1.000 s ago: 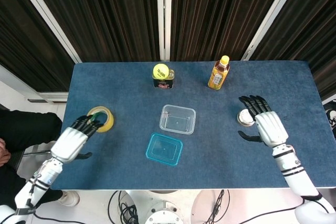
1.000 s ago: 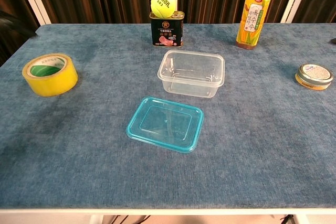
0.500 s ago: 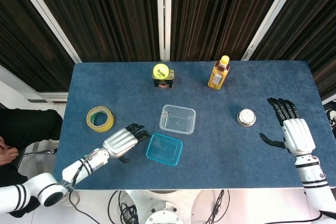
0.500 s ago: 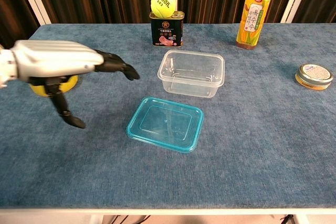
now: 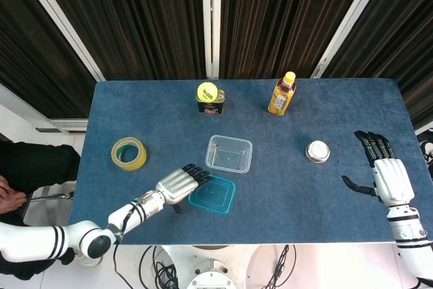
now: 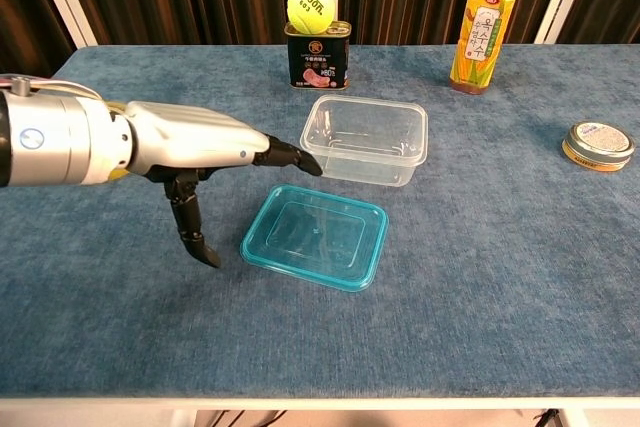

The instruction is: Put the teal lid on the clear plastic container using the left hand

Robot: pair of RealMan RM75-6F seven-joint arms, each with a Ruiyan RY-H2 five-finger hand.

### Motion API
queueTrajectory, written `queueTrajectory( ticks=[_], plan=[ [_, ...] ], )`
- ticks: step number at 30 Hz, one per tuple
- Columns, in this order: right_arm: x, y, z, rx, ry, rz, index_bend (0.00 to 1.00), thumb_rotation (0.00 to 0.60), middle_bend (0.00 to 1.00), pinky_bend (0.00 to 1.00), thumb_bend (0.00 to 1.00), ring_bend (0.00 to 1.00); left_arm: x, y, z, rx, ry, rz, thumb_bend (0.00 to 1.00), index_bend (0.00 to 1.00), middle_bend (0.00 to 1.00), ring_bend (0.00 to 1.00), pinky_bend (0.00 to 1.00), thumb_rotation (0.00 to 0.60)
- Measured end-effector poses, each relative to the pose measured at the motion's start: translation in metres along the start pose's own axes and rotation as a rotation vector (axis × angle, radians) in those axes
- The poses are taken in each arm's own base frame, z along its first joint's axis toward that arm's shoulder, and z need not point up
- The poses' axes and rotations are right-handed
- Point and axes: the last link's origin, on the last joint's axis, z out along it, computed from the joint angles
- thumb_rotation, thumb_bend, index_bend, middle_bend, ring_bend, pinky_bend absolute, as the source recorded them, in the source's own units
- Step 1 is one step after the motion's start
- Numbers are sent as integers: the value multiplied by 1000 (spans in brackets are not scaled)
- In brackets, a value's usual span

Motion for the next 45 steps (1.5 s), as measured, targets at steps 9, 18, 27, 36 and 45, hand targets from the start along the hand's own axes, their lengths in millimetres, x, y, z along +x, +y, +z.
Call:
queueTrajectory(
  ticks=[9, 18, 27, 36, 45],
  plan=[
    [0, 7, -8, -21, 7, 7, 0, 600, 69, 0, 129, 0, 0, 18, 16, 49, -18, -29, 6, 41, 38, 0, 98, 600],
    [0, 11, -12, -35, 10, 15, 0, 600, 67, 0, 129, 0, -3, 26, 31, 118, -51, -28, 6, 40, 38, 0, 107, 600],
    [-2, 17, -15, -50, 8, 24, 0, 600, 64, 0, 130, 0, -1, 30, 48, 163, -77, -8, 48, 39, 38, 0, 113, 600],
    [-2, 21, -17, -62, 5, 27, 0, 600, 60, 0, 130, 0, -2, 36, 54, 198, -86, 49, 85, 39, 37, 0, 114, 600],
    [-1, 23, -19, -64, 7, 34, 0, 600, 60, 0, 129, 0, -5, 44, 57, 226, -100, 123, 86, 40, 33, 0, 115, 600]
  ],
)
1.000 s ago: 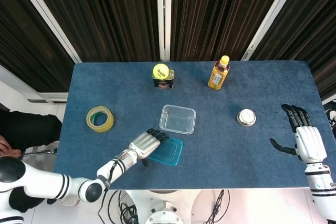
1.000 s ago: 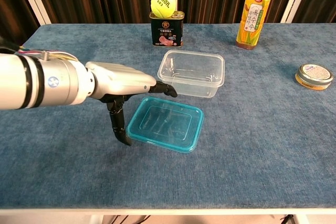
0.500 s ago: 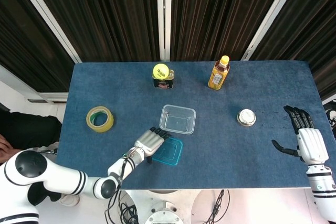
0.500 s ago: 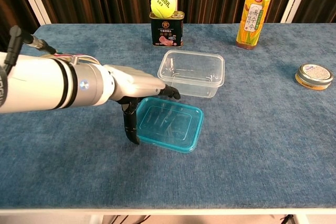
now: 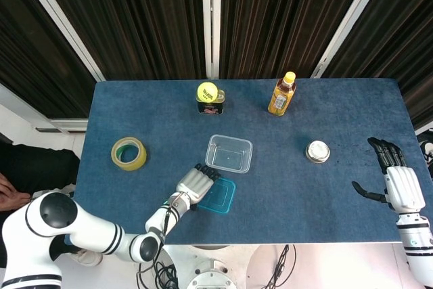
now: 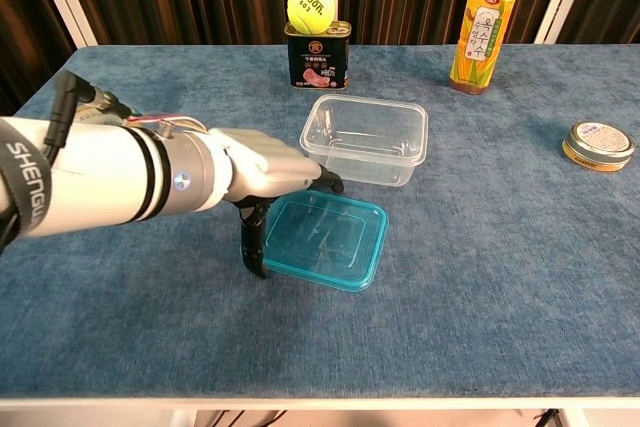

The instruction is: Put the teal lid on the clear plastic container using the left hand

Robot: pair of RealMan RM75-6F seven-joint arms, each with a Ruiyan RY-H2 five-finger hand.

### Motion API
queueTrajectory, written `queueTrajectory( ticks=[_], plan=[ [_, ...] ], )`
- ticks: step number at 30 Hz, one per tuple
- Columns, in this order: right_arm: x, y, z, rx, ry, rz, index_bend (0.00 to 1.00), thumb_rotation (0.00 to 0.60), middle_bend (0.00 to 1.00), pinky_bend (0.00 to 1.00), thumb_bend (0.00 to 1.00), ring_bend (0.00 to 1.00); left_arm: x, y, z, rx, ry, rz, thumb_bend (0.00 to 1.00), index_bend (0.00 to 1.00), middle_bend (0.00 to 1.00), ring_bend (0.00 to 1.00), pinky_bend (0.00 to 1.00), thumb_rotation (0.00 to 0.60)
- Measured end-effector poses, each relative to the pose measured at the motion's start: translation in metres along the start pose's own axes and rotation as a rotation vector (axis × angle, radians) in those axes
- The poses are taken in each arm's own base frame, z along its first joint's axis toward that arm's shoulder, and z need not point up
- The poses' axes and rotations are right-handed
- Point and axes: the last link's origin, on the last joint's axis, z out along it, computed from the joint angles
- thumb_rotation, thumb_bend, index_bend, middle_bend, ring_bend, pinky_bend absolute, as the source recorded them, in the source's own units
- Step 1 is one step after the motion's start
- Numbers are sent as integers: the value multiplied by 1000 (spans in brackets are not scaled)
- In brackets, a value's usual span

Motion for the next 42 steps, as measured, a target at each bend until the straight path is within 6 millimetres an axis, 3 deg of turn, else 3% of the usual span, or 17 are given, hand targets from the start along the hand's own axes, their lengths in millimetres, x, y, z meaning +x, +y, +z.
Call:
queueTrajectory(
  ticks=[8, 14, 23, 32, 37, 42],
  plan=[
    [-1, 2, -2, -5, 1, 7, 0, 600, 60, 0, 129, 0, 0, 6, 2, -6, -21, -1, 135, 119, 64, 2, 131, 600],
    [-1, 4, -5, -11, 6, 12, 0, 600, 60, 0, 129, 0, 3, 7, 4, -14, 7, -7, 217, 284, 253, 141, 191, 600],
    [-1, 1, -4, 3, 10, 11, 0, 600, 60, 0, 129, 0, 8, -3, -8, -7, 44, -9, 216, 303, 289, 179, 203, 600],
    [-1, -7, 2, 36, 9, 3, 0, 600, 60, 0, 130, 0, 21, -32, -42, 34, 98, -42, 215, 303, 290, 179, 198, 600],
    [1, -9, 2, 39, 12, 0, 0, 600, 60, 0, 129, 0, 40, -50, -54, 62, 160, -97, 216, 303, 288, 179, 200, 600],
    [2, -9, 0, 31, 17, -6, 0, 600, 60, 0, 129, 0, 66, -46, -42, 45, 188, -126, 214, 303, 287, 179, 204, 600]
  ],
)
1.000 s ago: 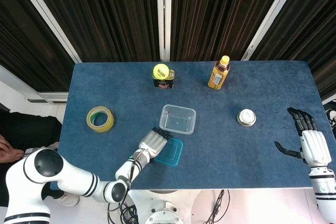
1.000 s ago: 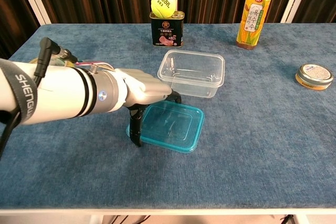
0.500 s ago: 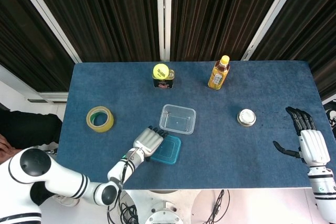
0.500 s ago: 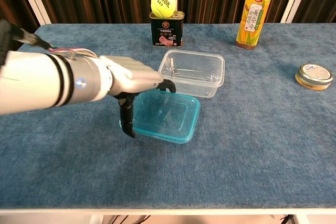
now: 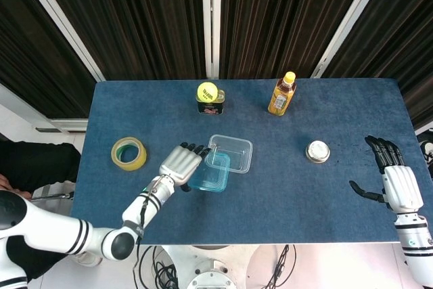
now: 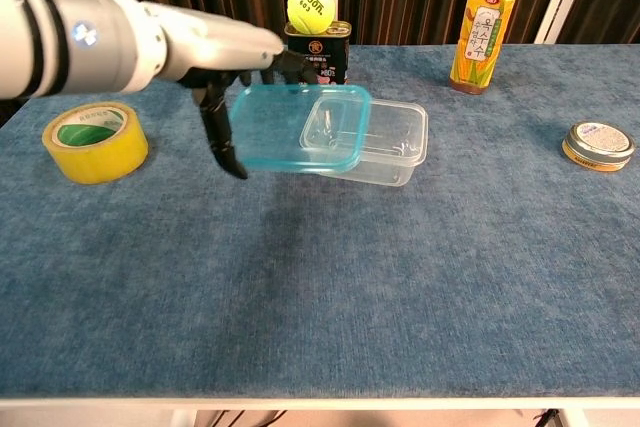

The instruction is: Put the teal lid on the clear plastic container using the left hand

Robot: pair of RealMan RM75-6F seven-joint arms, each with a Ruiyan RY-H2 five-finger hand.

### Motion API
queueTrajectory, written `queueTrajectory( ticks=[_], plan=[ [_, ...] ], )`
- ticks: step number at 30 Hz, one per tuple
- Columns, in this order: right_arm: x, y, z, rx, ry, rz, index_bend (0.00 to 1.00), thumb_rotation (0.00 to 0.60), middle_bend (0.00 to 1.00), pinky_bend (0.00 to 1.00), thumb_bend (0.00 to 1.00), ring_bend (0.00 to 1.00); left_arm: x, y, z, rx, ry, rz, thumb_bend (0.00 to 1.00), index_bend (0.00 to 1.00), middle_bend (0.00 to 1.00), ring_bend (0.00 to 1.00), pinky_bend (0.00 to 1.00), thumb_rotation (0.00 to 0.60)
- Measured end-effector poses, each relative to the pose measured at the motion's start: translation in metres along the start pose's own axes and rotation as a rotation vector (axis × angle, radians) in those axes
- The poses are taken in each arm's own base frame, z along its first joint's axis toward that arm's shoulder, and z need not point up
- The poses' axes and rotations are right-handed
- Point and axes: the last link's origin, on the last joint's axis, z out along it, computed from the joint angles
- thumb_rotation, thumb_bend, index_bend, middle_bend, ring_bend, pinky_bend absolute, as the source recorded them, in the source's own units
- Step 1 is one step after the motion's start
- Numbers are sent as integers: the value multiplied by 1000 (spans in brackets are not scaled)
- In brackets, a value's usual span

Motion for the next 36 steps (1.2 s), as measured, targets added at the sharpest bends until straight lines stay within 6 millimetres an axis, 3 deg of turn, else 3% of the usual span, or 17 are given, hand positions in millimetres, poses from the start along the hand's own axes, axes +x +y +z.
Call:
queueTrajectory(
  ticks=[15, 21, 36],
  plan=[
    [3, 3, -7, -23, 6, -6, 0, 600, 60, 0, 129, 0, 45, 46, 81, 70, -87, 27, 214, 303, 279, 179, 209, 600],
    [3, 4, -9, -29, 8, -3, 0, 600, 60, 0, 129, 0, 43, 63, 94, 65, -126, 76, 212, 295, 265, 166, 200, 600],
    [4, 11, -16, -63, 19, 1, 0, 600, 60, 0, 129, 0, 38, 58, 110, 32, -132, 103, 211, 289, 257, 155, 179, 600]
  ],
)
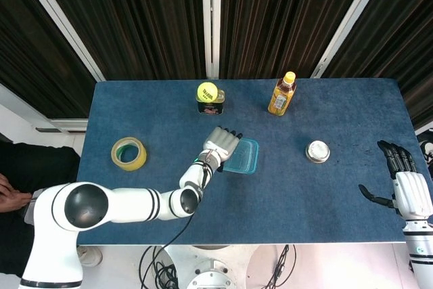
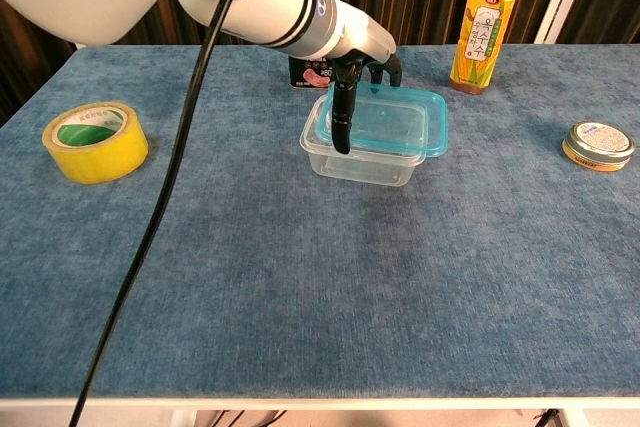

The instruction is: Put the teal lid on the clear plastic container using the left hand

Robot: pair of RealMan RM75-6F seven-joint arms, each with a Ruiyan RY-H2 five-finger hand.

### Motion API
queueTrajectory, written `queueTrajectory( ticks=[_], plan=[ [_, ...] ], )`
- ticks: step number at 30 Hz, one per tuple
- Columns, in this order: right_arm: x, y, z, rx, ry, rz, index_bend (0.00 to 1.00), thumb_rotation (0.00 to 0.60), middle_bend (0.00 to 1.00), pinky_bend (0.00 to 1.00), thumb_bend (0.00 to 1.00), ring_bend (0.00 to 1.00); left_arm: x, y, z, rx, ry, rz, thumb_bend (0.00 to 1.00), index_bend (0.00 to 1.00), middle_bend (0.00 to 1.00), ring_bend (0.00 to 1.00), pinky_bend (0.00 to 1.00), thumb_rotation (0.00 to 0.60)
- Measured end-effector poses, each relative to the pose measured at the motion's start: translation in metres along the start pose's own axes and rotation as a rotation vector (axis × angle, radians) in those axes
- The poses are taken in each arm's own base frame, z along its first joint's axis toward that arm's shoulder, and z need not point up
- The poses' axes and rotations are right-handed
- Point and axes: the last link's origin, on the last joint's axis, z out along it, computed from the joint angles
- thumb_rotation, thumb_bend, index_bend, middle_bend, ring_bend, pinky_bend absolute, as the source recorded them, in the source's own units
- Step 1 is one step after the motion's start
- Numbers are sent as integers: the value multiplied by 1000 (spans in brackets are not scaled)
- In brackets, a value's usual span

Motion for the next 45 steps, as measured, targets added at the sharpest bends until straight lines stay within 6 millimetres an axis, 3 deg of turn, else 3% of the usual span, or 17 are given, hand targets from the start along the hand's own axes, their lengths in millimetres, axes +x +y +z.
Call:
queueTrajectory(
  ticks=[12, 45],
  plan=[
    [0, 1, 0, -9, -4, -1, 0, 600, 60, 0, 130, 0, -5, -9, 9, 8, -3, 30, 211, 288, 255, 155, 165, 600],
    [-1, 2, 0, -6, -6, 0, 0, 600, 58, 0, 130, 0, -7, -12, 9, 19, -44, 35, 211, 287, 253, 154, 164, 600]
  ],
)
